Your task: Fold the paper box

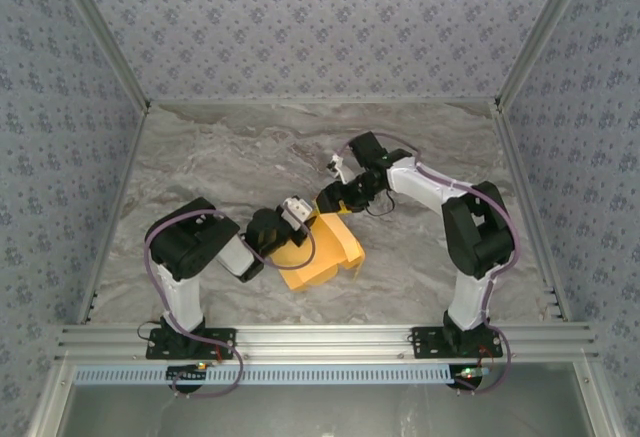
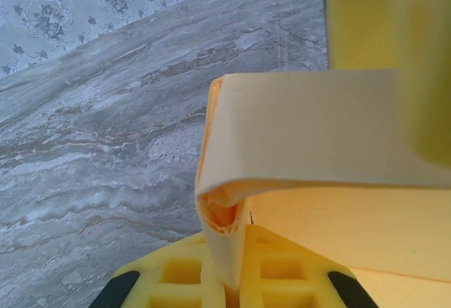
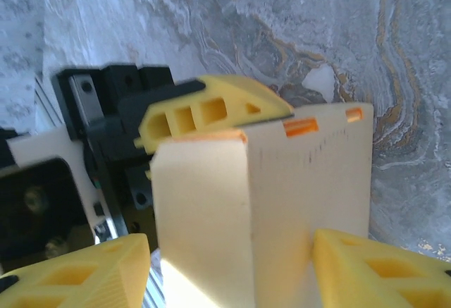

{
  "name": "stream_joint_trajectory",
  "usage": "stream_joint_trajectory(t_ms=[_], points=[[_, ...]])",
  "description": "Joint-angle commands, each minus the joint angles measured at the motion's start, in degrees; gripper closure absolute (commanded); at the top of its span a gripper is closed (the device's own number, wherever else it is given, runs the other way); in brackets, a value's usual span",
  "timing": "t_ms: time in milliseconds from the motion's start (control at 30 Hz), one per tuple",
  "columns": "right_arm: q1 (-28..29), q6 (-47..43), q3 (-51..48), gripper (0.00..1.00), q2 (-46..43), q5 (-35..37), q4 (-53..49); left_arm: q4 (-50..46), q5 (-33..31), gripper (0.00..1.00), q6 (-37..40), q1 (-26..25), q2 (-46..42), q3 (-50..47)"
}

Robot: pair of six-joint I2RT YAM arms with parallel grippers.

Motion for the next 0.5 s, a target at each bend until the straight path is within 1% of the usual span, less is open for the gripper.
stream_joint_trajectory(t_ms=[0,133,300,400,467], points=[[-1.59,5.47,-0.45,0.35,-4.26,-0.38,4.14,-1.13,1.89,0.98,1.13,-0.95,-1.15,-0.84],[-2.27,5.05,0.03,0.35,-3.79,1.63,3.86,-0.27,2.61,0.88,-0.2,-0.41,-0.71,-0.42],[-1.83,3.44,-0.24,0.35,-2.84,5.27,2.47,-0.84,3.52,0.8,-1.34,0.58,-1.15,0.47],[-1.84,3.14,-0.66,0.37,-2.47,6.61,2.36,1.28,5.04,0.75,-2.46,1.13,-0.9,0.09],[-1.75,3.07,-0.41,0.39,-1.69,7.13,2.2,3.21,6.1,0.74,-3.19,1.48,-0.63,-0.43]])
